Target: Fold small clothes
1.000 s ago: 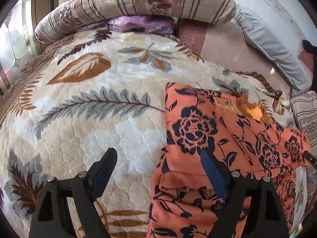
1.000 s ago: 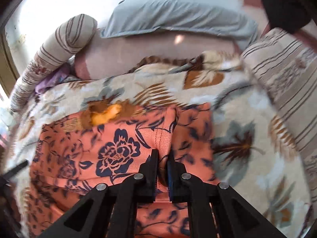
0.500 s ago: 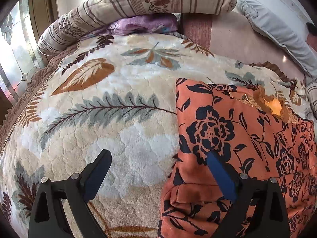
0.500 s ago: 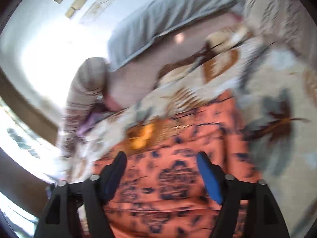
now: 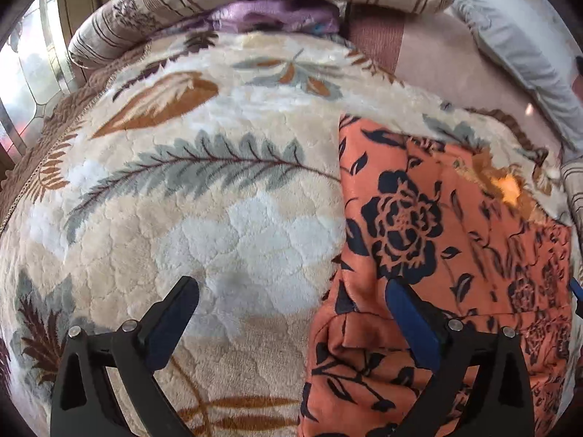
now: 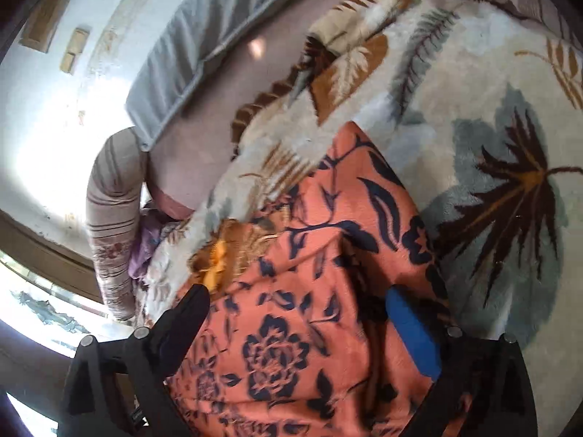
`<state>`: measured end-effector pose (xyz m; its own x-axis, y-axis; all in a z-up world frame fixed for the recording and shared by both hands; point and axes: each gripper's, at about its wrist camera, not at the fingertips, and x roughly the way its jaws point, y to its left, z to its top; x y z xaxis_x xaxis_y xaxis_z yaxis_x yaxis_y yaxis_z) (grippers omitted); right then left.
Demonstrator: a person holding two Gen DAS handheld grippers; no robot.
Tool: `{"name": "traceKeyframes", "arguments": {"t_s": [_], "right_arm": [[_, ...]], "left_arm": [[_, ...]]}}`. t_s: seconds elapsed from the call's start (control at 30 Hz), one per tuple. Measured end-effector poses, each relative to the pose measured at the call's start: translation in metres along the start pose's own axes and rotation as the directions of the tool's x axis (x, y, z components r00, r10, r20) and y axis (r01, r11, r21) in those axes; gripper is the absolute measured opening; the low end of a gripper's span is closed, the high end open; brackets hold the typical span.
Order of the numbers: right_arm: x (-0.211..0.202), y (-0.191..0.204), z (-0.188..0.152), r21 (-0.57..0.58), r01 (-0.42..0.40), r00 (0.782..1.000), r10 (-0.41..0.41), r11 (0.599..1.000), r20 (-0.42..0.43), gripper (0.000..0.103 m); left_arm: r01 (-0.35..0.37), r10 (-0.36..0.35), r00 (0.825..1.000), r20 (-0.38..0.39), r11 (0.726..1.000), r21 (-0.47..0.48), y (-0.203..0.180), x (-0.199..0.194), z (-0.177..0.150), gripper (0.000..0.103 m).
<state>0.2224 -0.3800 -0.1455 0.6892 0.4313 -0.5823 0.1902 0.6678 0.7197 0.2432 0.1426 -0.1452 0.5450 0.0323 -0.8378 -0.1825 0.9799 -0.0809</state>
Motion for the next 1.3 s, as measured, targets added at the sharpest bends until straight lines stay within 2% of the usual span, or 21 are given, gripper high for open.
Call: {"name": "traceKeyframes", "arguments": {"t_s": [0.03, 0.07, 0.17, 0.23, 0.3, 0.4, 0.53, 0.63, 0.7, 0.8, 0.87, 1.0, 1.13, 1.3], "right_arm": [[-0.013, 0.007, -0.006, -0.031, 0.0, 1.0, 0.0, 1.0, 0.021, 0.098], [-0.027, 0.013, -0.013, -0.058, 0.037, 0.999, -0.035, 0.998, 0.032, 0.098], [-0.064, 0.027, -0.041, -0.167, 0.06, 0.998, -0.059, 0.984, 0.009, 0.098], [-0.09, 0.024, -0.065, -0.221, 0.09, 0.996, -0.094, 0.971, -0.008, 0.098], [-0.122, 0.015, -0.092, -0.223, 0.114, 0.993, -0.116, 0.968, 0.001, 0.098], [-0.159, -0.008, -0.128, -0.201, 0.141, 0.989, -0.147, 0.969, -0.015, 0.098], [-0.197, -0.045, -0.168, -0.134, 0.182, 0.977, -0.194, 0.974, -0.084, 0.098], [-0.207, -0.064, -0.181, -0.114, 0.263, 0.954, -0.276, 0.958, -0.12, 0.099], [-0.212, -0.076, -0.185, -0.086, 0.237, 0.958, -0.248, 0.968, -0.147, 0.098], [-0.218, -0.092, -0.19, -0.04, 0.236, 0.953, -0.239, 0.971, -0.186, 0.098], [-0.215, -0.103, -0.194, 0.003, 0.201, 0.953, -0.195, 0.98, -0.231, 0.098], [-0.212, -0.11, -0.195, 0.032, 0.158, 0.95, -0.143, 0.987, -0.277, 0.098], [-0.217, -0.113, -0.2, 0.055, 0.085, 0.956, -0.066, 0.995, -0.287, 0.098], [-0.218, -0.11, -0.202, 0.05, 0.074, 0.959, -0.057, 0.996, -0.277, 0.098]], "left_arm": [[-0.013, 0.013, 1.0, 0.009, 1.0, 0.007, 0.001, -0.01, -0.003, 0.102], [0.002, -0.002, 1.0, 0.021, 1.0, 0.006, 0.004, -0.021, -0.009, 0.102], [0.113, -0.113, 0.992, 0.05, 0.993, -0.011, 0.02, -0.059, -0.036, 0.102], [0.157, -0.155, 0.985, 0.076, 0.988, -0.014, 0.028, -0.087, -0.063, 0.102], [0.197, -0.196, 0.976, 0.095, 0.98, -0.002, 0.034, -0.111, -0.091, 0.102], [0.22, -0.219, 0.97, 0.109, 0.975, -0.001, 0.043, -0.137, -0.131, 0.102], [0.213, -0.213, 0.976, 0.039, 0.977, 0.003, 0.044, -0.142, -0.171, 0.102], [0.216, -0.215, 0.976, -0.019, 0.976, 0.011, 0.044, -0.141, -0.191, 0.102], [0.196, -0.195, 0.98, -0.038, 0.981, 0.01, 0.046, -0.142, -0.2, 0.102], [0.201, -0.201, 0.978, -0.053, 0.98, 0.004, 0.048, -0.145, -0.212, 0.102], [0.208, -0.208, 0.976, -0.069, 0.978, 0.004, 0.048, -0.142, -0.217, 0.102], [0.21, -0.215, 0.969, -0.121, 0.976, -0.054, 0.054, -0.125, -0.229, 0.102], [0.236, -0.24, 0.968, -0.07, 0.97, -0.055, 0.052, -0.139, -0.231, 0.102], [0.156, -0.154, 0.983, -0.1, 0.988, 0.003, 0.044, -0.124, -0.239, 0.101]]}}
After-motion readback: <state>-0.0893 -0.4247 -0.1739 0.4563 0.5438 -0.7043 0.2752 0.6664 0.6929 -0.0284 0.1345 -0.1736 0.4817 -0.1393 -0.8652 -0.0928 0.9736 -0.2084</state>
